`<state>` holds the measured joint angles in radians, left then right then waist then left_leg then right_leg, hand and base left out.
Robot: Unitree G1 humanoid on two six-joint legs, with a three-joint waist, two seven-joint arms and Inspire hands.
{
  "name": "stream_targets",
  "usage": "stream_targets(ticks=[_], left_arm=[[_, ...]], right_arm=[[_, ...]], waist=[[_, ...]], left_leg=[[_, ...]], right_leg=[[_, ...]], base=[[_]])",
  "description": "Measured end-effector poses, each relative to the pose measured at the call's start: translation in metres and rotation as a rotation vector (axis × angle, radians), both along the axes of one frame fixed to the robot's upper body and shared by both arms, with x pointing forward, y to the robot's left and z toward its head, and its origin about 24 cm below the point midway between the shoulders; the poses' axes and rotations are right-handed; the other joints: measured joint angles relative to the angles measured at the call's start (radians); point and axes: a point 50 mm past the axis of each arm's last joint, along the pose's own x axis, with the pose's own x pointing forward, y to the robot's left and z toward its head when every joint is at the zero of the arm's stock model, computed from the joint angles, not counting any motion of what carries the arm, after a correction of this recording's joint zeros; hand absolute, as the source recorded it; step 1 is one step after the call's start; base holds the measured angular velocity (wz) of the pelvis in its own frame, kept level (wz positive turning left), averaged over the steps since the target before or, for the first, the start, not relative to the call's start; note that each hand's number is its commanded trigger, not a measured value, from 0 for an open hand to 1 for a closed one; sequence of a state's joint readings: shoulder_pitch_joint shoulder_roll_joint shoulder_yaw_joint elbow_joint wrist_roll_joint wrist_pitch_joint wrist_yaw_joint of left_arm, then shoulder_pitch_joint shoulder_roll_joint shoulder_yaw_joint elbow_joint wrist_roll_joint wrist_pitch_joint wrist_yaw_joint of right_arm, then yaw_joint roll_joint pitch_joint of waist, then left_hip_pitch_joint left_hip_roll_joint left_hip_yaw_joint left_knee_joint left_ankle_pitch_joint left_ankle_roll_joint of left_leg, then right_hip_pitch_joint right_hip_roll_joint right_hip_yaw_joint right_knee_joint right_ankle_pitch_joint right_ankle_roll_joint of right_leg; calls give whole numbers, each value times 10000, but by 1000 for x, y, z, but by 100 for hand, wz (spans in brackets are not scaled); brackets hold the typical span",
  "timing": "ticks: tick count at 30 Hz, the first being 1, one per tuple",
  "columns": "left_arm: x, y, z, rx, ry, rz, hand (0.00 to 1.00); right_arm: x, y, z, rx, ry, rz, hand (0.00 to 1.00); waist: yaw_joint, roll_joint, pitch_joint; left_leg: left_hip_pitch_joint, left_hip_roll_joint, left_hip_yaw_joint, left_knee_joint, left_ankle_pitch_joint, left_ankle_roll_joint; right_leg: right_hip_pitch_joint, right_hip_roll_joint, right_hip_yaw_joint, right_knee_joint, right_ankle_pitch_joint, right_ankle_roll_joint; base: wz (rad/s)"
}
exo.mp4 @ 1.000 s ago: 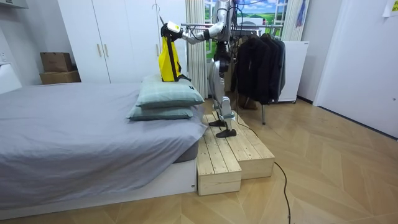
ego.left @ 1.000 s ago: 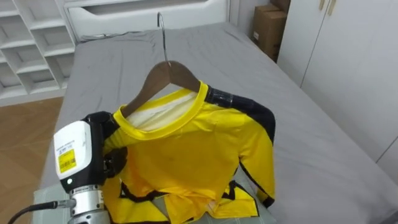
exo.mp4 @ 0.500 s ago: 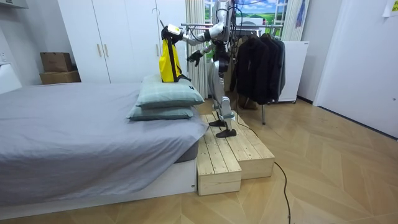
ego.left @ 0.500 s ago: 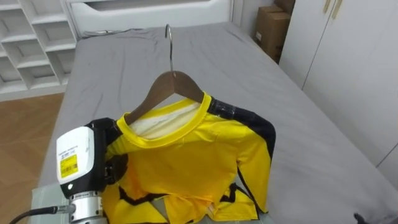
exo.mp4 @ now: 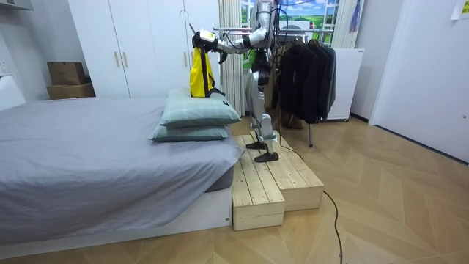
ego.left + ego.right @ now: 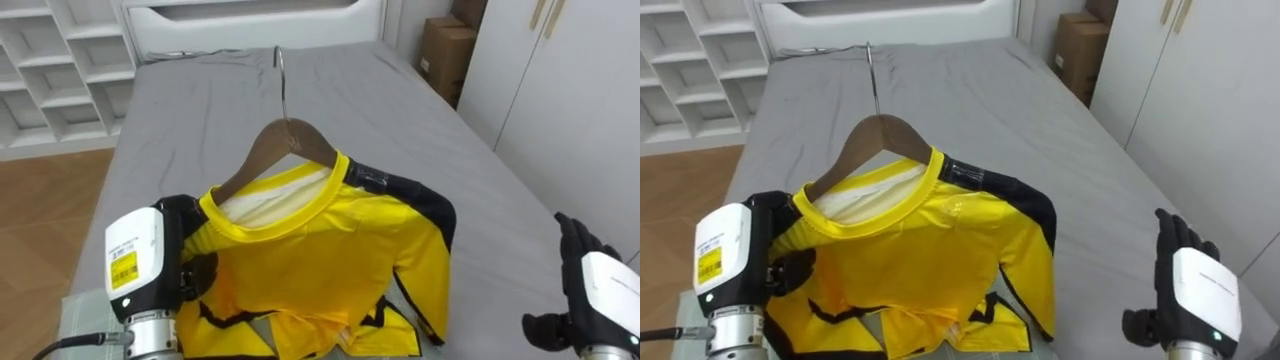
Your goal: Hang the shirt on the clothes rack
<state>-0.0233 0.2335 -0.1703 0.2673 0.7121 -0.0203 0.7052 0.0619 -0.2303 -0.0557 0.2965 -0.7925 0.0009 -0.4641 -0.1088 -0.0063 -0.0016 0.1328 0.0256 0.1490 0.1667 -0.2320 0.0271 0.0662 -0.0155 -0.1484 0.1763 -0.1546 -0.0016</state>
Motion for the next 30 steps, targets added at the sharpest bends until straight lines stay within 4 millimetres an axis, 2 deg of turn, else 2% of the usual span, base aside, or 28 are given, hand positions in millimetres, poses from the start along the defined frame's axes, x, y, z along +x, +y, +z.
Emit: stream_targets(ticks=[8,14,21,30], left_arm=[[1,-3,8,2,-382,-109,100],[2,-5,14,38,-677,-204,100],[2,-6,14,86,-670,-241,100],[1,-17,11,92,-530,-689,100]], right_arm=[[18,25,15,-429,-645,1182,0],[20,27,17,-421,-706,1294,0],[24,30,20,-419,-833,1421,0],[26,49,23,-386,-995,2233,0]], waist=[[125,-101,48],[330,-147,77],[342,-165,87],[395,-199,104]], left_leg=[[-71,-1,25,8,0,0],[-74,-5,22,0,0,0],[-79,-12,21,-3,0,1],[-82,-18,22,2,0,1]], right_leg=[[-158,-9,44,120,-1,2],[-153,-3,55,100,-1,2],[-153,-4,26,101,-2,3],[-158,-10,-48,109,-2,3]], base=[[-1],[0],[0],[0]])
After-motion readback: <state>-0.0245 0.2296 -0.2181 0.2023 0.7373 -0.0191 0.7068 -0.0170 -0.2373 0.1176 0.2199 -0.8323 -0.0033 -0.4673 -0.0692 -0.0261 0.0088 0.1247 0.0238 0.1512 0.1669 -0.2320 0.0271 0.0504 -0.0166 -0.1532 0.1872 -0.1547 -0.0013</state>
